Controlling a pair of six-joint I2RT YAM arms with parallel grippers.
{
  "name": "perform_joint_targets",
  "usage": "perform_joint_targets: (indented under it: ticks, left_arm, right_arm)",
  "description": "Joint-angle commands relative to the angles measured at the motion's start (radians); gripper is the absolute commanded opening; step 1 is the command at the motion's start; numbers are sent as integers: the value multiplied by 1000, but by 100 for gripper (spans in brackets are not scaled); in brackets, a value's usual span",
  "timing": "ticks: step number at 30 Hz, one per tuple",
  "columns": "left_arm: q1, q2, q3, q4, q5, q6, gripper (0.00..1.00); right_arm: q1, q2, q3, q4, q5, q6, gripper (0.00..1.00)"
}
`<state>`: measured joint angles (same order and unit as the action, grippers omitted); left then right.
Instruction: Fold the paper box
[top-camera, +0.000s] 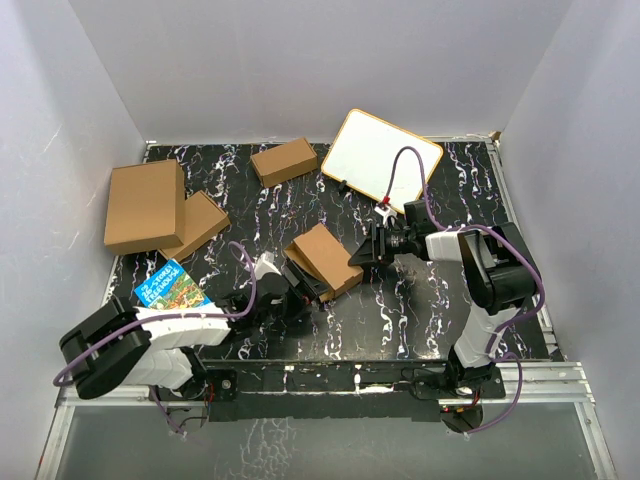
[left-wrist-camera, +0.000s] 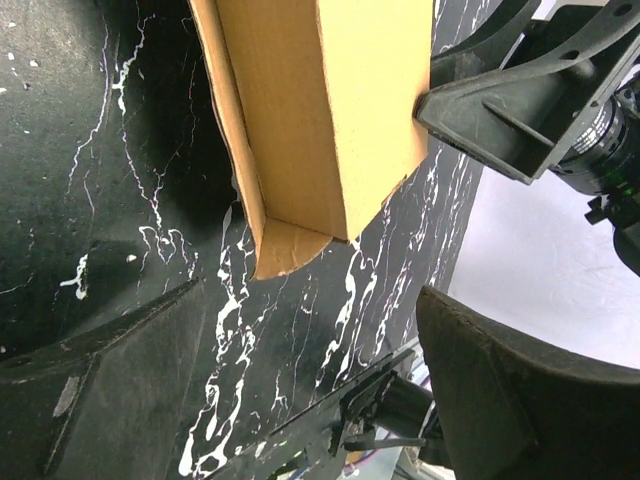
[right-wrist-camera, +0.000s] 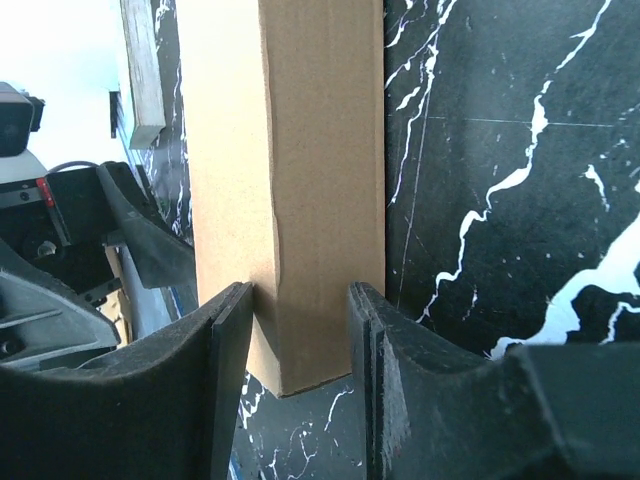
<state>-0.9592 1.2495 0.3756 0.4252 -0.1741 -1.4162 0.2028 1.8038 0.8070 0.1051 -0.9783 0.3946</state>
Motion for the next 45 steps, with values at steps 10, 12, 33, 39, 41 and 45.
perform_joint_targets:
  ticks: [10,12,33,39,41,45]
  left_arm:
    - [-67,142,-16,197,-173,-177,83]
    - [-69,146,-10,185,-175,-189,82]
    - [-78,227,39,188,-158,-238,62]
    - [-78,234,53,166,-156,-213,56]
    - [-78,235,61,153,-156,-201,54]
    - [-78,245,85,124,-146,-179,48]
  right_arm:
    - [15,22,-2,59,-6,23,45]
    - [16,24,-2,60,-5,24,44]
    - [31,36,0,51,5,11,40]
    - [36,34,3,44,9,1,38]
    - [38,34,4,38,13,-5,38]
    - [47,33,9,29,19,-17,38]
